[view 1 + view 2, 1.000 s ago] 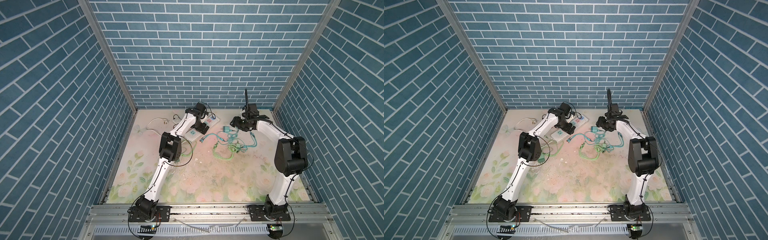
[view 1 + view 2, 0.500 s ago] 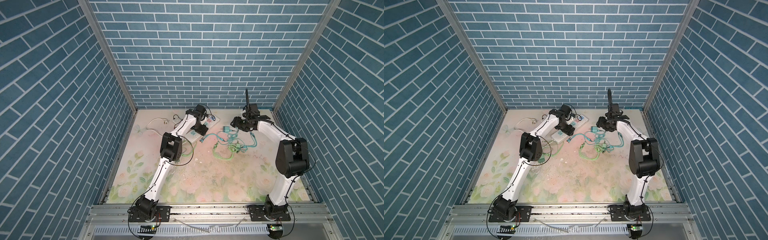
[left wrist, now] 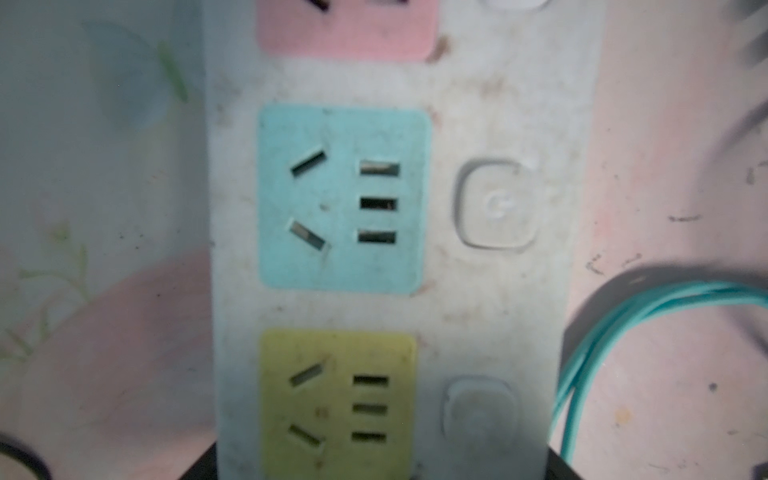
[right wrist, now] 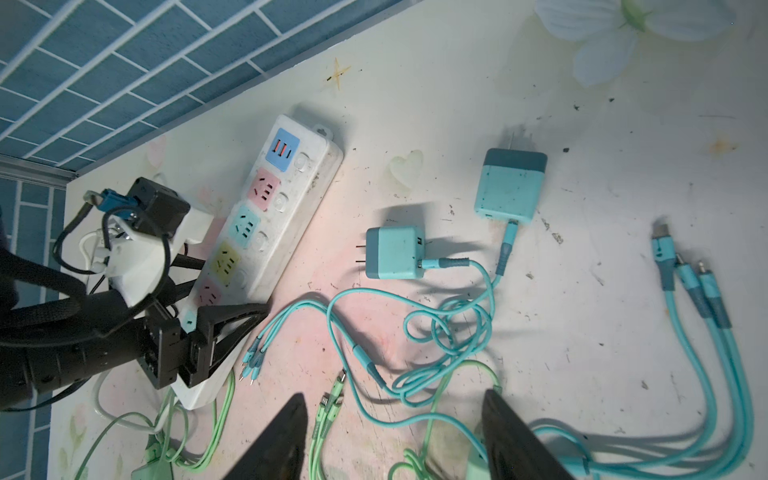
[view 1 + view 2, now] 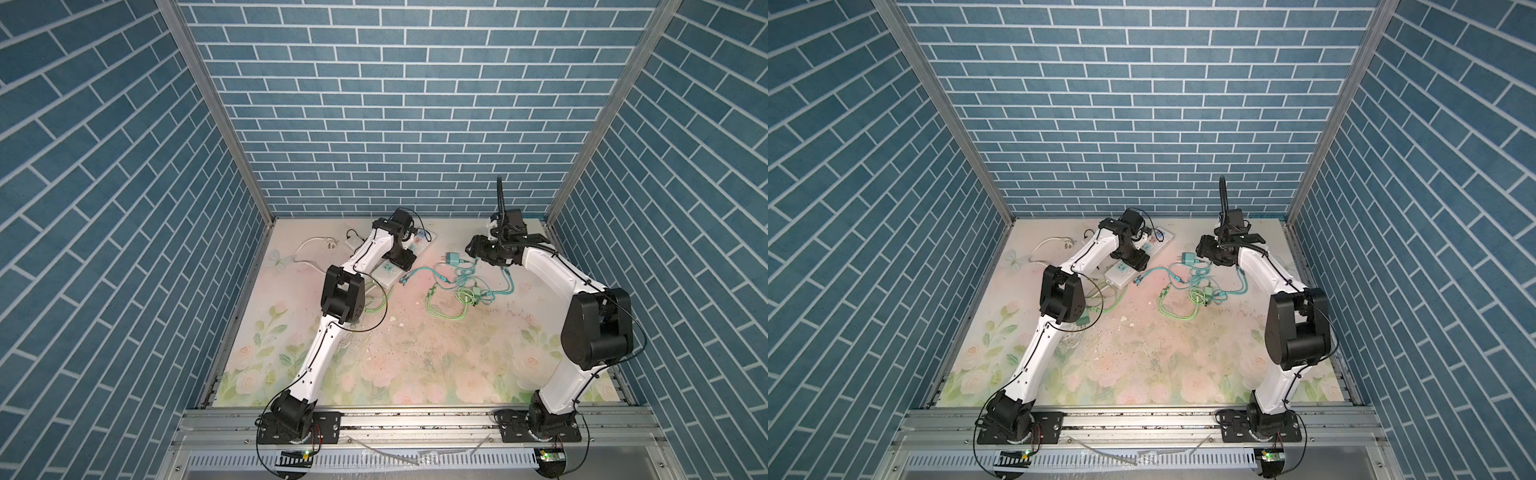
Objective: Insert the plug
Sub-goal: 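Drag the power strip toward the robot with the left gripper while the right gripper withdraws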
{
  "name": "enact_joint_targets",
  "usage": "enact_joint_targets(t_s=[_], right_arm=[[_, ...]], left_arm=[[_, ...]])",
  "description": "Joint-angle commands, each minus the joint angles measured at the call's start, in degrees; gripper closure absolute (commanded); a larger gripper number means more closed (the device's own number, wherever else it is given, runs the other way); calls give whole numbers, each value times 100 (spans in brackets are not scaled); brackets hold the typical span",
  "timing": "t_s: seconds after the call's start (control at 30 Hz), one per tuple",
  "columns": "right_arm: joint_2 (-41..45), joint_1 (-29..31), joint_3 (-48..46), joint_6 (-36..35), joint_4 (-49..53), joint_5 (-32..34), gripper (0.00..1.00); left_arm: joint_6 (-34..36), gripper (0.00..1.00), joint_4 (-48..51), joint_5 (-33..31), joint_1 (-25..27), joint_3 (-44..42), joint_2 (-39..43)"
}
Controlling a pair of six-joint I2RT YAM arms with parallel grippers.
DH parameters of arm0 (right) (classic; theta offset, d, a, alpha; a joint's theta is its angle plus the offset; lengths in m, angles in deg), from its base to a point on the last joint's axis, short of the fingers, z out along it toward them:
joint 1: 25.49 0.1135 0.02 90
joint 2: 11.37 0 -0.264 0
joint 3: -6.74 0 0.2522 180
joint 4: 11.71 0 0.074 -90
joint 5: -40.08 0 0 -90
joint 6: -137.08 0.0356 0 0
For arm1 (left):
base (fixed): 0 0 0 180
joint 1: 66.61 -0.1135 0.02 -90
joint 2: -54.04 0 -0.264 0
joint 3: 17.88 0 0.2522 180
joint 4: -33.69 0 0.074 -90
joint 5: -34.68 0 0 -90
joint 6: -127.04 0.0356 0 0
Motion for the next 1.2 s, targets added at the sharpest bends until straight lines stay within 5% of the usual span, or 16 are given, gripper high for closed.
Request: enact_joint_targets(t_s=[0.0, 0.63, 0.87, 1.17], right_arm=[[374, -15, -207, -280, 241, 233, 34], [1946, -19, -1225, -290, 548, 654, 33], [2800, -24, -1771, -112, 814, 1256, 33], [3538, -29, -2403, 293, 955, 1578, 33]], left_arm=[[102, 60, -109, 29, 34, 236, 704], [747, 65, 988, -158, 716, -121, 2754], [747, 67, 705, -100, 1133, -1751, 3868], [477, 66, -834, 239, 1490, -5180, 5943]])
